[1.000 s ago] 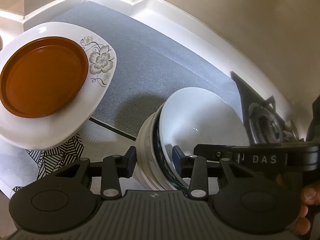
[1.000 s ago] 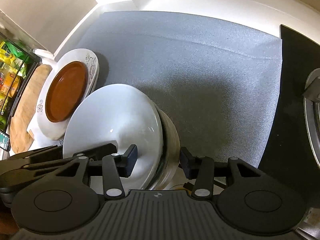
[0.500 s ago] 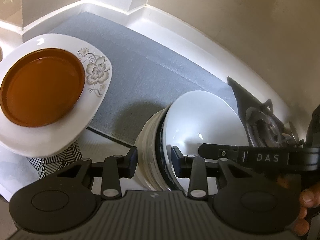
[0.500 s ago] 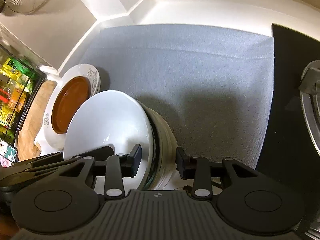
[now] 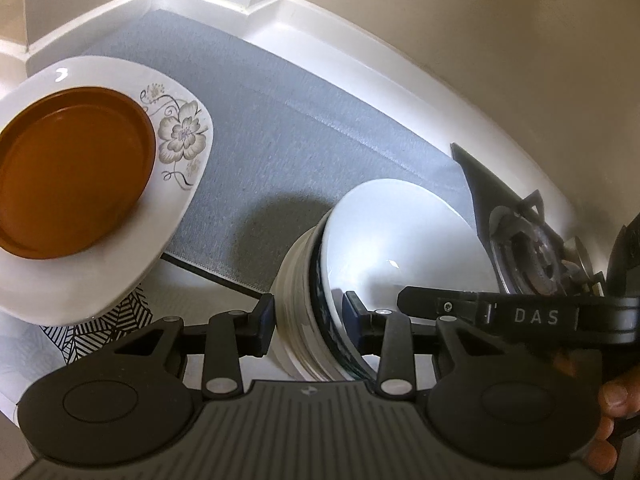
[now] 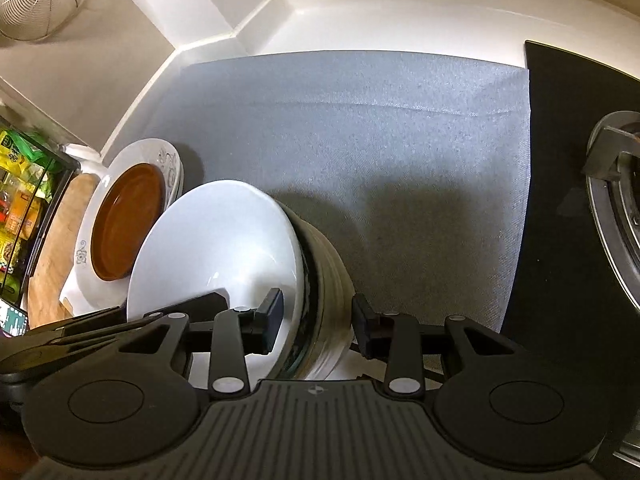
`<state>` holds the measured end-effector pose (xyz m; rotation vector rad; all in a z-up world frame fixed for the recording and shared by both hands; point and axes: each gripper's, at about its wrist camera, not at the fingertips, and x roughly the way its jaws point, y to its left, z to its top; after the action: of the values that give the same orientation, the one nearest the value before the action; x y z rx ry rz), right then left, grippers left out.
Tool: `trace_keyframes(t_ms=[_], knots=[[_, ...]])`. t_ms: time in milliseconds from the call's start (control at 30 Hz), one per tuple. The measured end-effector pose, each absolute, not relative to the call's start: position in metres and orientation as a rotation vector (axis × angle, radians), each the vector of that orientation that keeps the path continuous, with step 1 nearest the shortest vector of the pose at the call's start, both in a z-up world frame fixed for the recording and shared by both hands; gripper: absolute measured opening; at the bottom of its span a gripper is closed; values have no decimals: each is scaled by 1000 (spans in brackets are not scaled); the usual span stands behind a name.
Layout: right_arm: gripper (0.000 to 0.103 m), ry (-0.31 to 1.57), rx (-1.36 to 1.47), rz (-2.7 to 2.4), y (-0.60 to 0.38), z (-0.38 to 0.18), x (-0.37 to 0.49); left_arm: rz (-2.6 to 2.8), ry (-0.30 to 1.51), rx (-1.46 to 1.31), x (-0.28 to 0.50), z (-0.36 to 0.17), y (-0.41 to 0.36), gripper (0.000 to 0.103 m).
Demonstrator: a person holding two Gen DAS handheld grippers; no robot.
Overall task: Organize plates and bowls
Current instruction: 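Carry the nested bowl stack with both grippers toward the plate stack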
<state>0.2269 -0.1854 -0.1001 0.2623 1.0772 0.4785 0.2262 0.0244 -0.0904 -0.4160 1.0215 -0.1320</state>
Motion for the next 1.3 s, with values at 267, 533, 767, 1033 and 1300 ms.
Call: trace_keyframes(t_ms=[267, 533, 767, 1033, 1300], knots=[[41, 1126, 248, 466, -180, -98, 231, -133, 1033, -416, 226, -91, 25, 45], [49, 1195, 262, 480, -177, -102, 232, -152, 1022, -402, 227, -92, 22, 45], [43, 1147, 286, 491, -180, -103, 227, -145, 1009, -405, 221, -91, 24, 44], [41, 1092, 330, 499, -186, -105, 220, -140, 981, -395, 216, -86, 24, 43], [41, 1035, 331, 508, -190, -94, 219, -138, 930, -386, 215, -73, 29, 42]])
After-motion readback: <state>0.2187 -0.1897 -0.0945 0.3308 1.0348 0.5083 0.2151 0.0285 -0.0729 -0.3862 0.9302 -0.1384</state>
